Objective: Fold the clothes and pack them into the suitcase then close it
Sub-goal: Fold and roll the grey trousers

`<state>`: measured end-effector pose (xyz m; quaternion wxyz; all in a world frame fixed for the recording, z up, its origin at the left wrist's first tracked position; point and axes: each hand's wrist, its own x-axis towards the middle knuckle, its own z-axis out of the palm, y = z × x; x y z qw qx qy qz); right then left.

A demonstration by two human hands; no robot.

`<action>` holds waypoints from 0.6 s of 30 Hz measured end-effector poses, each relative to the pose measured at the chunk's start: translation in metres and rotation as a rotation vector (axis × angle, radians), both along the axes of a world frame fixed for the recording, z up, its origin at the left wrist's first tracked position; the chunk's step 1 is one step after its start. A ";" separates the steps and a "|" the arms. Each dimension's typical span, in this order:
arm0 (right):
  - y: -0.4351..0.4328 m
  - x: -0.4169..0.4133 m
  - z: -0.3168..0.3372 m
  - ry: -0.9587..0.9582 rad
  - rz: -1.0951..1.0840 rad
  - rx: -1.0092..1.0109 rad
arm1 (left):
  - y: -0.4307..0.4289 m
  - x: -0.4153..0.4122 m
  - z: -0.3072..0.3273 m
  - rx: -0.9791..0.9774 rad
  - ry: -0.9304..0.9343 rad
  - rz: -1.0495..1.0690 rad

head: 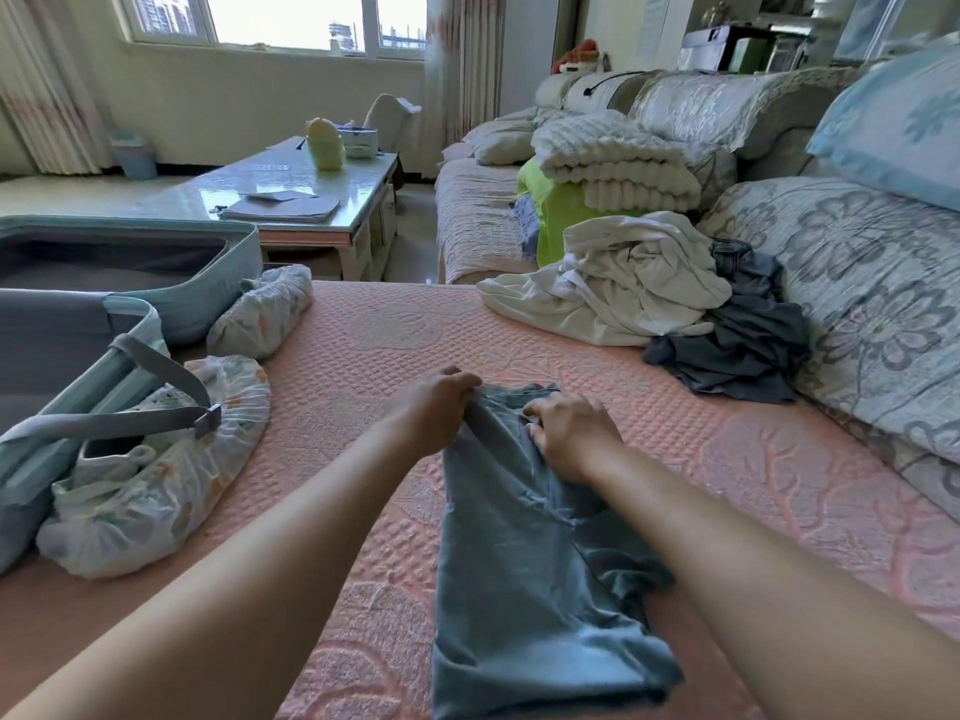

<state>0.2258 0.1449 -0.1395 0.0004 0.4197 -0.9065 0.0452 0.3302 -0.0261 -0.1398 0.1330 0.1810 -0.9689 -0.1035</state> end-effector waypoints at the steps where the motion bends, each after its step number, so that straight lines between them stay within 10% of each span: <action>1: -0.004 -0.003 -0.004 0.050 -0.004 0.024 | -0.006 -0.005 -0.002 -0.011 -0.032 -0.003; 13: -0.024 -0.036 -0.015 0.150 0.062 -0.180 | -0.036 -0.011 -0.020 -0.374 -0.129 0.113; 18: -0.018 -0.033 -0.014 0.088 0.092 -0.244 | 0.002 -0.028 -0.018 -0.252 0.163 -0.084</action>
